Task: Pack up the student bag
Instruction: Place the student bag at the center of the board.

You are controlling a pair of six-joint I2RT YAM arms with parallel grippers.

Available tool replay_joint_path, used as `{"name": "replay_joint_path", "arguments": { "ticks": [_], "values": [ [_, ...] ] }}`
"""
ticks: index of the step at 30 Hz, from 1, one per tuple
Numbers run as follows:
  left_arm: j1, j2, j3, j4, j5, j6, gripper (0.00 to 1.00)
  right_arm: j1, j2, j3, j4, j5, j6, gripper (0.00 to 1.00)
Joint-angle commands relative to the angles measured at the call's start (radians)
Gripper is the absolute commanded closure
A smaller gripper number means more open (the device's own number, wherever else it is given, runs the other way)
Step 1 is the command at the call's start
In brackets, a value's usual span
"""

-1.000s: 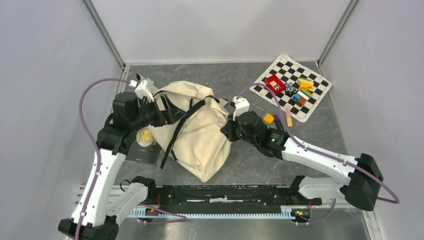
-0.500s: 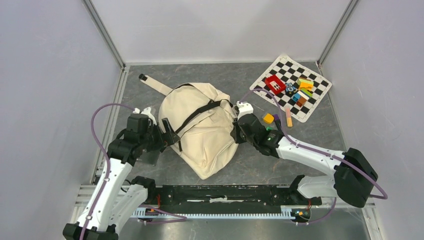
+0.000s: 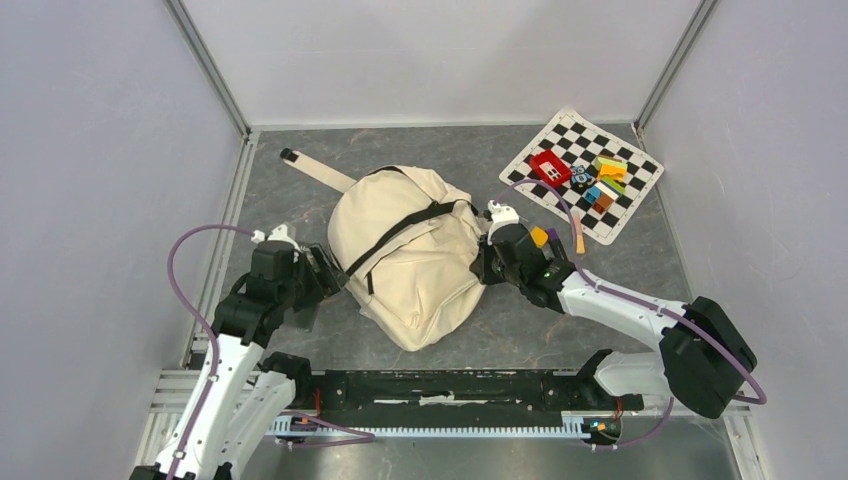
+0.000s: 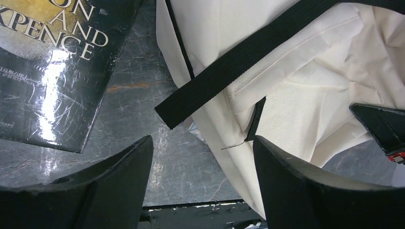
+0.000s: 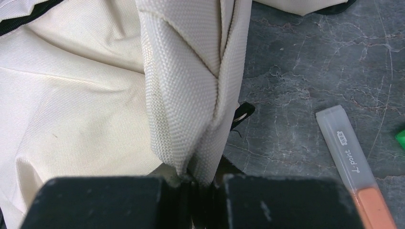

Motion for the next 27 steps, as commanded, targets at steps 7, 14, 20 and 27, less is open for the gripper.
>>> {"name": "replay_joint_path", "arguments": {
  "ticks": [7,14,20,27],
  "values": [
    [0.004,0.006,-0.098,0.096,0.013,-0.133,0.22,-0.024,-0.003,-0.006,0.049,-0.023,-0.039,1.0],
    [0.012,0.04,-0.162,0.238,0.002,-0.151,0.11,-0.023,0.005,-0.011,0.059,-0.069,-0.024,1.0],
    [0.027,0.096,-0.176,0.296,-0.032,-0.136,0.2,-0.023,0.002,-0.007,0.059,-0.08,-0.025,1.0],
    [0.03,0.066,-0.184,0.338,-0.08,-0.086,0.51,-0.023,0.014,-0.004,0.059,-0.101,-0.024,1.0]
  ]
}}
